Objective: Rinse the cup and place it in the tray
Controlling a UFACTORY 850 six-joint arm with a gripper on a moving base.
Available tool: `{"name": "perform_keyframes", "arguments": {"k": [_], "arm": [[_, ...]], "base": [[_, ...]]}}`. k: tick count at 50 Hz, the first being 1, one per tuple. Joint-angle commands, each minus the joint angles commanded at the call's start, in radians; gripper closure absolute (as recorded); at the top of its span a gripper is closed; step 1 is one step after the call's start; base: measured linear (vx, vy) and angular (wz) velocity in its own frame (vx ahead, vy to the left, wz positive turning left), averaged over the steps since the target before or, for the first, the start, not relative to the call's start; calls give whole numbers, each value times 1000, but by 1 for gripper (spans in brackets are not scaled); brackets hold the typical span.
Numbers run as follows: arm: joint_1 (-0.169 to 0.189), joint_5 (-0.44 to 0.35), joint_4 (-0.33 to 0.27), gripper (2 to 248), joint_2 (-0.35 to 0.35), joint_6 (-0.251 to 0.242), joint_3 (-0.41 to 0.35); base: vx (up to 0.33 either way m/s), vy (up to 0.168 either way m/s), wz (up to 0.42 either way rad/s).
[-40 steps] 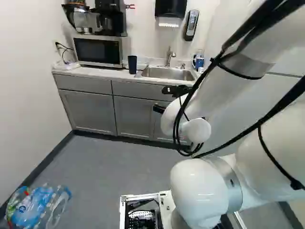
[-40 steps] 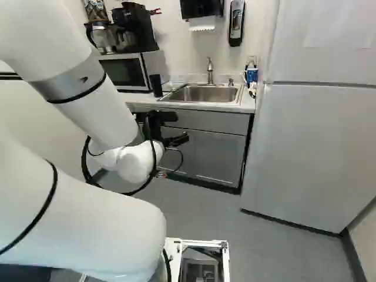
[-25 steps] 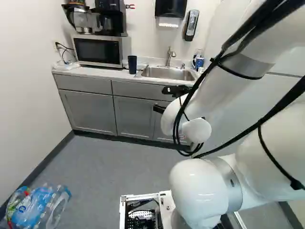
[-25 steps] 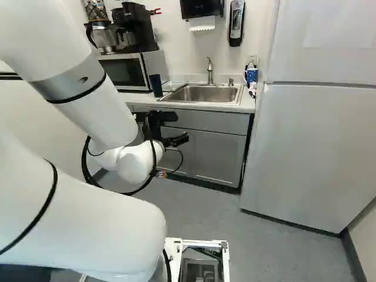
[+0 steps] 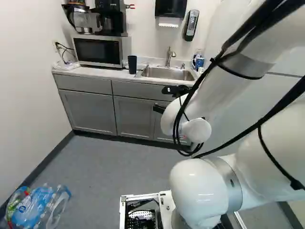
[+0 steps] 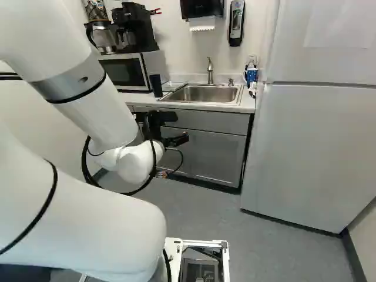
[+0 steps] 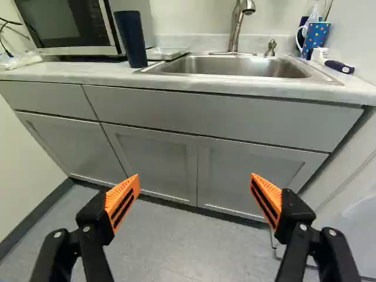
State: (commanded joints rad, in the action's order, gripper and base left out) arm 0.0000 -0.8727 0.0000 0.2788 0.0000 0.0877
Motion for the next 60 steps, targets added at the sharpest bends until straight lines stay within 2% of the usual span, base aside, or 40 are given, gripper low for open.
{"name": "perform_keyframes", "arguments": {"k": [60], "arm": [[-3, 0, 0, 3, -5, 0, 131]], "base": [[0, 0, 0]]}}
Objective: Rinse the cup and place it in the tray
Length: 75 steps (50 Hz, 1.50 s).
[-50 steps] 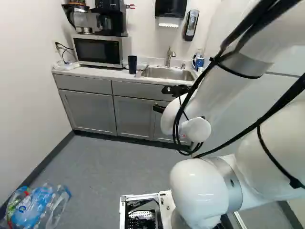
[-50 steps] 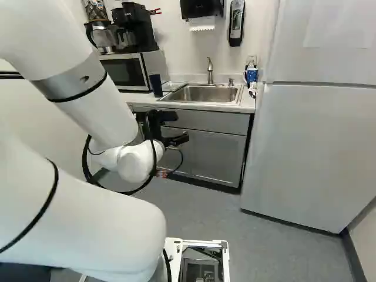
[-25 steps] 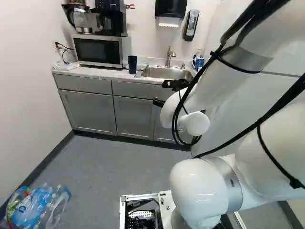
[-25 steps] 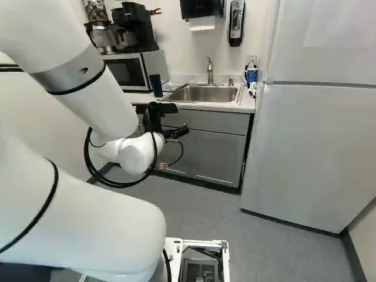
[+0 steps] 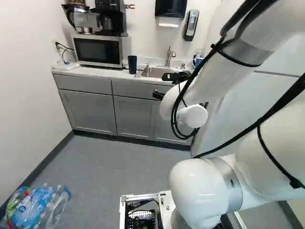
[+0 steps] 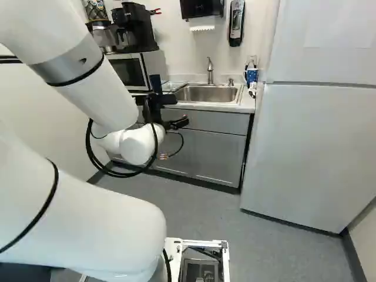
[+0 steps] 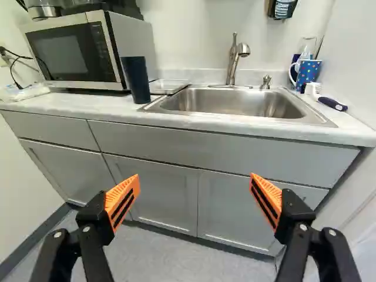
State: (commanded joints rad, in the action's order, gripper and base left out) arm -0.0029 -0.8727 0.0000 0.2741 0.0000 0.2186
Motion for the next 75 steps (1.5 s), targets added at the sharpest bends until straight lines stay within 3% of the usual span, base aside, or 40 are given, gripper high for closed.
{"name": "perform_keyframes", "arguments": {"k": [75], "arm": [[-32, 4, 0, 3, -11, 0, 185]], "base": [[0, 0, 0]]}}
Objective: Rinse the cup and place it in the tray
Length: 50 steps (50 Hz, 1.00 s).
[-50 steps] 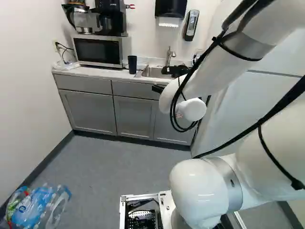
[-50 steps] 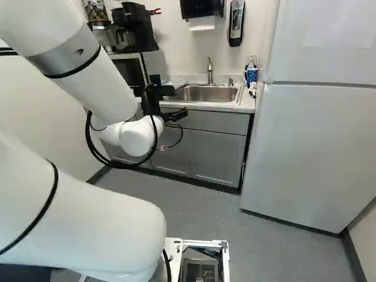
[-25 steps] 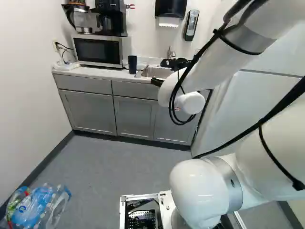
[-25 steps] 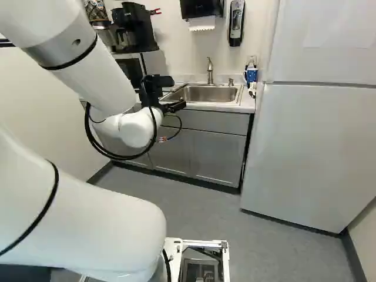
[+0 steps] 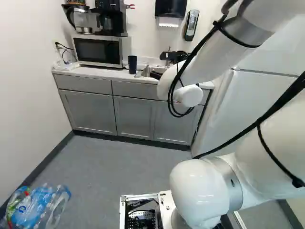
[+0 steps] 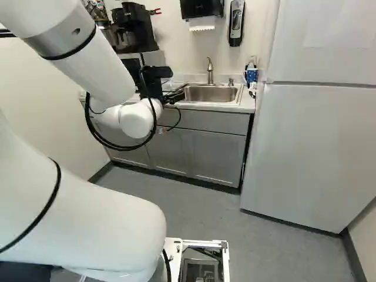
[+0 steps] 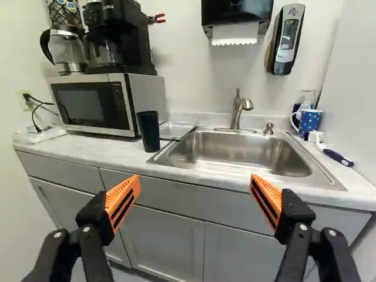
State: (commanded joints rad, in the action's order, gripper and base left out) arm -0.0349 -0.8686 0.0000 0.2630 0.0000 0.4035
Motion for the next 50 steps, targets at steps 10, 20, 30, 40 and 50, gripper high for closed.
{"name": "perform_keyframes", "arguments": {"k": [10, 20, 30, 40, 50], "arm": [[-3, 17, 0, 3, -7, 0, 28], [-6, 36, 0, 3, -14, 0, 56], [-10, 57, 0, 3, -21, 0, 85], [-13, 77, 0, 3, -29, 0, 114], [-16, 97, 0, 3, -38, 0, 143]], "base": [[0, 0, 0], [0, 0, 0], [0, 0, 0], [0, 0, 0], [0, 0, 0]]}}
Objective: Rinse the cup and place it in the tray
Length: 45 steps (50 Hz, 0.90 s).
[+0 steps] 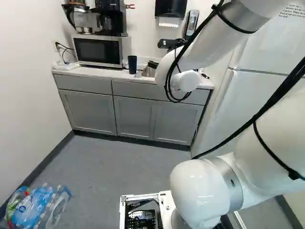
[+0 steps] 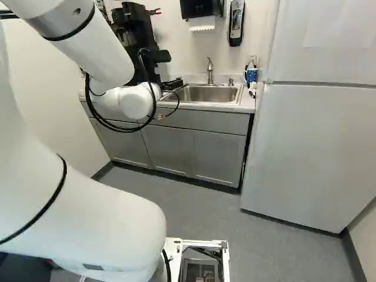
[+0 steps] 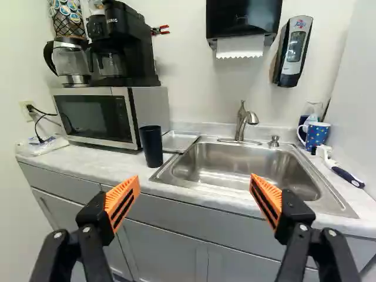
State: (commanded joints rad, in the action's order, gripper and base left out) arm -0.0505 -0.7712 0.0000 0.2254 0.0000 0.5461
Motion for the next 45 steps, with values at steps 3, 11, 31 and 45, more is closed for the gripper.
{"name": "perform_keyframes", "arguments": {"k": [3, 11, 31, 45], "arm": [[-1, 7, 0, 3, -3, 0, 9], [-3, 24, 0, 3, -9, 0, 32], [-2, 72, 0, 3, -22, 0, 86], [-2, 108, 0, 3, -30, 0, 123]], "base": [[0, 0, 0], [0, 0, 0], [0, 0, 0], [0, 0, 0]]}}
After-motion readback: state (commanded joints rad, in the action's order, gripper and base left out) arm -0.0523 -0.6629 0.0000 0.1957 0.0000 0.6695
